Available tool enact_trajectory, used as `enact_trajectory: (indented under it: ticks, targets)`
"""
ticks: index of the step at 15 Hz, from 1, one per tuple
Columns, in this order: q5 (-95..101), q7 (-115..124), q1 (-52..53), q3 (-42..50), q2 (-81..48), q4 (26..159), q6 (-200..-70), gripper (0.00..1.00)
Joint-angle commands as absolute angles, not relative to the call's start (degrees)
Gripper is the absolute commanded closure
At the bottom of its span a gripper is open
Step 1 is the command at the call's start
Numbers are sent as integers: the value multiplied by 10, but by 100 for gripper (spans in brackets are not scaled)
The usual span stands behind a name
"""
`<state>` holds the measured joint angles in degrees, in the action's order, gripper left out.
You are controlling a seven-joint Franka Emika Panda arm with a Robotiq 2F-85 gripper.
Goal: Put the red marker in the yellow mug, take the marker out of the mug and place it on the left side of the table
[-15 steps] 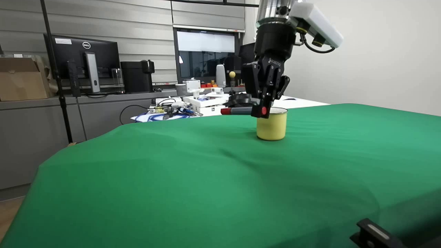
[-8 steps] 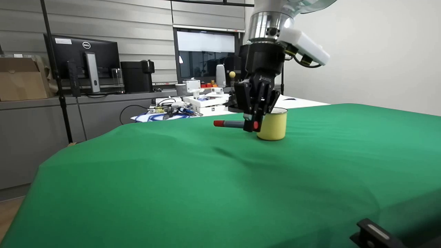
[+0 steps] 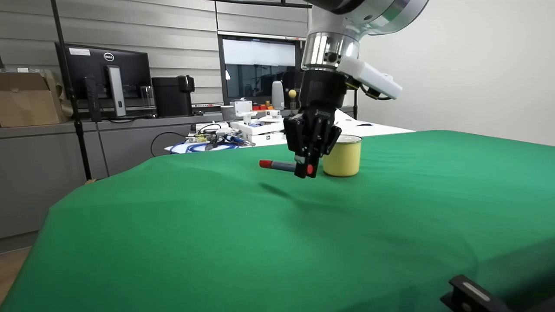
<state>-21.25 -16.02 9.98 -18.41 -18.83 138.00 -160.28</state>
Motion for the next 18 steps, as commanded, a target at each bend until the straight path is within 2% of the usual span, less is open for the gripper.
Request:
enact_trajectory:
  ticks: [1,10,11,13,18]
  targets:
    - [-201,-158,79,-202,-225,1358,-1614,94]
    - [-172,-146,67,-203,-271,1334,-1610,94]
    - [-172,-143,66,-204,-271,1332,-1607,52]
    - [-165,-139,68,-203,-263,1329,-1598,46]
    - [-184,-146,52,-226,-230,1318,-1558,12]
